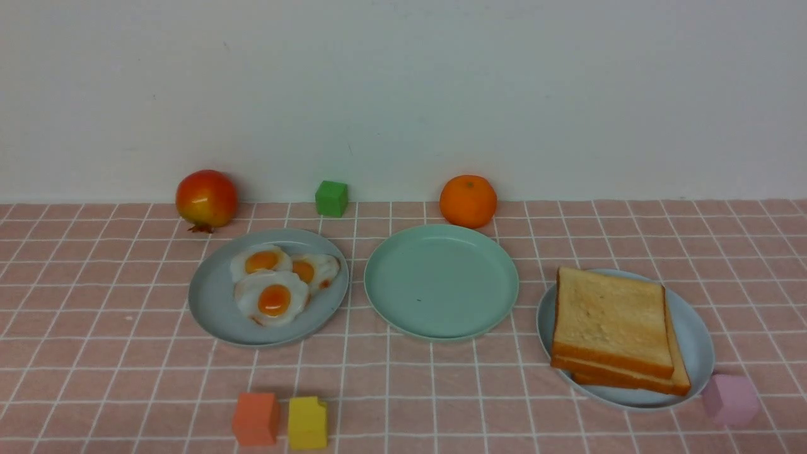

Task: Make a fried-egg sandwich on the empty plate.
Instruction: Grab a slice of bread with your right arm

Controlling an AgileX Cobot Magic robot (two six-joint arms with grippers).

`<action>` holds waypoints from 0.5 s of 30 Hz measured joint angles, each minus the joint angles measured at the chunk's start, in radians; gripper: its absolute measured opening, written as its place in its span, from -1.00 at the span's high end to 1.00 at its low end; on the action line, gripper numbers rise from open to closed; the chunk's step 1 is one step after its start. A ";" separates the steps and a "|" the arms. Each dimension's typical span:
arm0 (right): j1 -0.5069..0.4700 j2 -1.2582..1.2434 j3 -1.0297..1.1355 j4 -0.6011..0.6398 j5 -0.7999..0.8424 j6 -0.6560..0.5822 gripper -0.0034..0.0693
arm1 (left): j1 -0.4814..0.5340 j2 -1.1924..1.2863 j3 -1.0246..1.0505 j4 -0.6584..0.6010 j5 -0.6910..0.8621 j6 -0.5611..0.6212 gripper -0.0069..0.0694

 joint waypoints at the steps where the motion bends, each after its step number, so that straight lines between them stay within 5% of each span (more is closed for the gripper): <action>1: 0.000 0.000 0.000 0.000 0.000 0.000 0.25 | 0.000 0.000 0.002 -0.014 -0.009 0.000 0.59; 15: 0.000 0.000 0.000 0.000 0.000 0.000 0.25 | 0.000 0.000 0.010 -0.699 -0.281 0.040 0.55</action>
